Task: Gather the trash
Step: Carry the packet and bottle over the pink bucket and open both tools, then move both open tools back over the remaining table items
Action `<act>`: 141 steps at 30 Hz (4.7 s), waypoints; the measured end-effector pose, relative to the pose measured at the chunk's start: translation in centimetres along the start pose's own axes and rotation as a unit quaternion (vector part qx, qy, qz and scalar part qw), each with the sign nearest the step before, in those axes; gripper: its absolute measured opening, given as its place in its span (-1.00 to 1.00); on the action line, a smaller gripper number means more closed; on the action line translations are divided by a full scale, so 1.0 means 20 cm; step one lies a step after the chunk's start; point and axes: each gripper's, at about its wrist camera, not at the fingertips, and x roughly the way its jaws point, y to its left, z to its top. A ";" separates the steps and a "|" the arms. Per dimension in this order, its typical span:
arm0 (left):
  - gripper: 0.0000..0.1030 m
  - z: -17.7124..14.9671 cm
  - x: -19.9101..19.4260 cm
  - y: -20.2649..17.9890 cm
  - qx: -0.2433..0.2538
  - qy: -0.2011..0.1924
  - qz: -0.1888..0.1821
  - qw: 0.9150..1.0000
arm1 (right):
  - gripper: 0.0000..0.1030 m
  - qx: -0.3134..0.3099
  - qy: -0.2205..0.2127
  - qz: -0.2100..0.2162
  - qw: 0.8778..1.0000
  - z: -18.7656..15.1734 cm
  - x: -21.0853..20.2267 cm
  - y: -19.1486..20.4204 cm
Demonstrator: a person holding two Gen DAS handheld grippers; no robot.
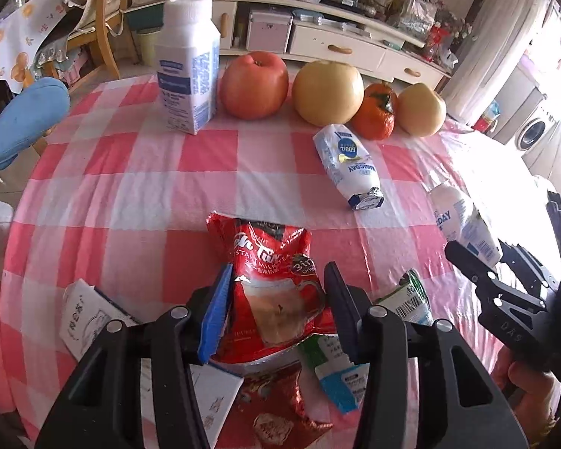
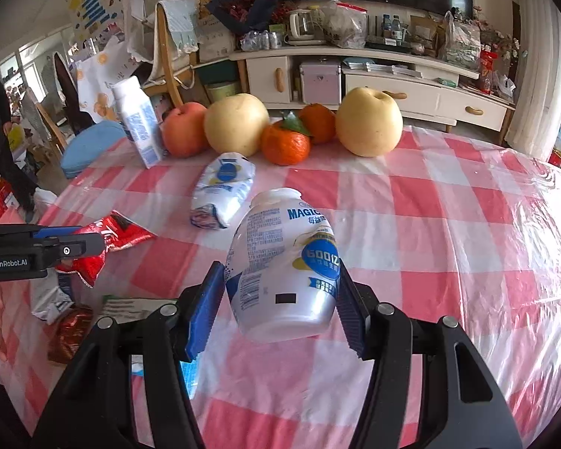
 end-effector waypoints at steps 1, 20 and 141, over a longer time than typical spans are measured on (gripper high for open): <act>-0.02 0.00 -0.01 0.01 0.000 -0.002 -0.003 1.000 | 0.13 -0.001 -0.001 0.002 1.000 -0.01 -0.01 0.01; 0.36 -0.11 0.13 -0.03 0.075 0.055 0.038 0.995 | 0.13 -0.039 -0.015 0.009 0.999 -0.08 -0.15 0.29; 0.74 -0.40 -0.86 0.68 -0.117 -0.119 0.054 0.985 | 0.83 -0.159 -0.079 0.093 0.980 -0.35 -0.65 1.26</act>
